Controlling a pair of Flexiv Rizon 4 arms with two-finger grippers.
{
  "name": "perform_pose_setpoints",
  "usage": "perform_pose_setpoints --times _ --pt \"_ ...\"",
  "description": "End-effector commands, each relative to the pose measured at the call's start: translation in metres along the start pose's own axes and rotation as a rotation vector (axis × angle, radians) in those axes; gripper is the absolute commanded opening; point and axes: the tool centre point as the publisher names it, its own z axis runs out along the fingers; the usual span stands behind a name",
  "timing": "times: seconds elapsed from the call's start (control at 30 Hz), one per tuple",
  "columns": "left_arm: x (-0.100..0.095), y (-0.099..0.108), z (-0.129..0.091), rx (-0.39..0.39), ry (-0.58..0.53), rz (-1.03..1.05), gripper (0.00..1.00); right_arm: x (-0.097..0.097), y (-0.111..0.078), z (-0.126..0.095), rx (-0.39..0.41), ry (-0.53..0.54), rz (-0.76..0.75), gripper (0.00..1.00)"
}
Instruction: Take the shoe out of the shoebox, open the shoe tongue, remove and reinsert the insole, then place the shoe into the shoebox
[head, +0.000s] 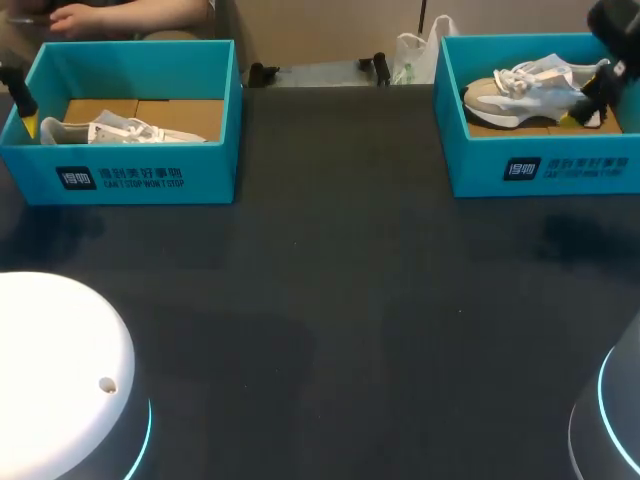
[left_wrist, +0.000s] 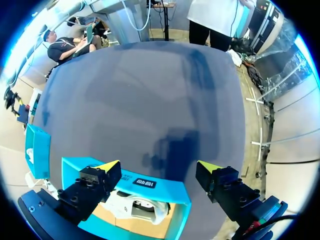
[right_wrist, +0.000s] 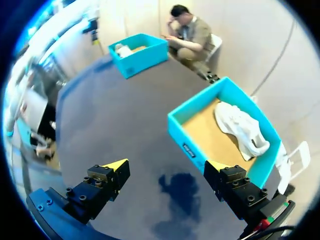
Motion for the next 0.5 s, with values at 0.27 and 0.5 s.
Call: perform_pose_setpoints --times 0.27,0.5 --pt "0.0 -0.002 0.0 -0.005 0.001 0.0 1.0 -0.057 0.016 0.003 0.035 -0.146 0.267 1.0" --pt "0.0 -0.002 0.0 -0.005 0.001 0.0 1.0 -0.084 0.019 0.005 -0.007 -0.221 0.393 1.0"
